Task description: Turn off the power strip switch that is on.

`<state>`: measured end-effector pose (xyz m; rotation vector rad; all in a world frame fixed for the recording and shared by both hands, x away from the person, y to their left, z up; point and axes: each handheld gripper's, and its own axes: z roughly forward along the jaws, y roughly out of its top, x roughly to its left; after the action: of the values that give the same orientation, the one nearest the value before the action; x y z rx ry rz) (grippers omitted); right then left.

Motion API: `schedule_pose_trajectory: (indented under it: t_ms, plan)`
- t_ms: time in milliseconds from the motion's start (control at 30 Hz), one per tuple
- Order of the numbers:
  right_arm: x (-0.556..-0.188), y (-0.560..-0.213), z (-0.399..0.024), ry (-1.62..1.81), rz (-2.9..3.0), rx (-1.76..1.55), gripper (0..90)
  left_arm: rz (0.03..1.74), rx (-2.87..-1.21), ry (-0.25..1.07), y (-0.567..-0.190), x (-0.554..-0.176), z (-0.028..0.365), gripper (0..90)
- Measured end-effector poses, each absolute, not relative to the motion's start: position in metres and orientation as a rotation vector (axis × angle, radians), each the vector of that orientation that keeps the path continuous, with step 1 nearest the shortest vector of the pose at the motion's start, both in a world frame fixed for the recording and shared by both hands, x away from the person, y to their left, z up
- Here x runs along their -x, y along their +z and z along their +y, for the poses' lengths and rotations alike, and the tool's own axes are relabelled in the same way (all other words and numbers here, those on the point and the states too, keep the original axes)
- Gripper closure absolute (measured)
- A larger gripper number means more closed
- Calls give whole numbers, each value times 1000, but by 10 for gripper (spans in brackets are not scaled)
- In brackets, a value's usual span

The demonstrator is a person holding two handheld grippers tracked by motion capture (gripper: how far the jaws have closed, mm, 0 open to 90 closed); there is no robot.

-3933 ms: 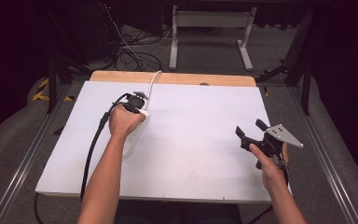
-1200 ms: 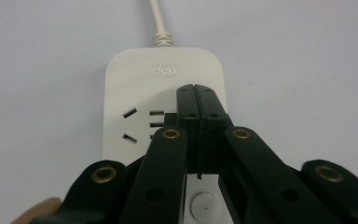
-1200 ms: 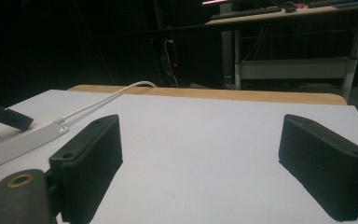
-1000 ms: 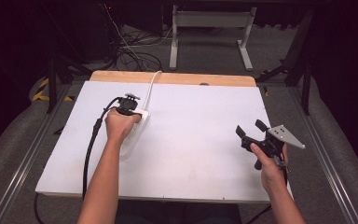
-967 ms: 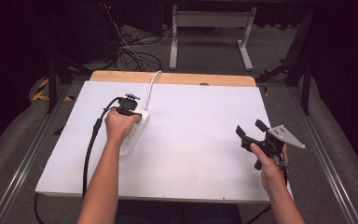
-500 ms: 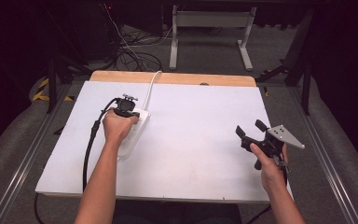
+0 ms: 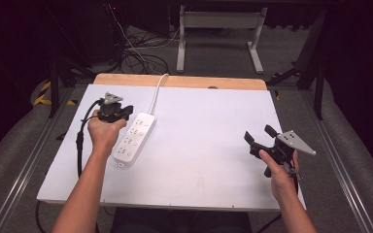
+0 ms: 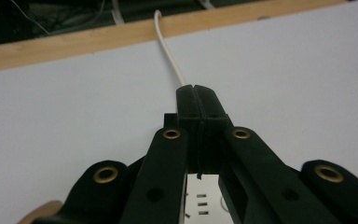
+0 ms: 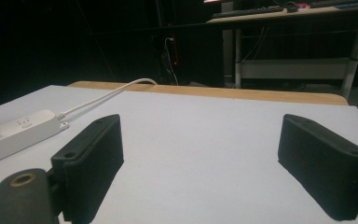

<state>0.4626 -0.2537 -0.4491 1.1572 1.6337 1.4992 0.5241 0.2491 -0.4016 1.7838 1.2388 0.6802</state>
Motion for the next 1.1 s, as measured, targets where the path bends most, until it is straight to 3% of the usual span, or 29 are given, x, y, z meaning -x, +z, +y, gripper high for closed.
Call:
schedule_pose_trajectory:
  t_ms: [433,1100]
  plan:
    - [-460,-448,-252,1498,1634,-1150,149,1166,-1538,869,-398,-458,297,900]
    - [-459,-445,-256,1501,1615,-1143,154,1186,-1378,1028,-409,-408,306,900]
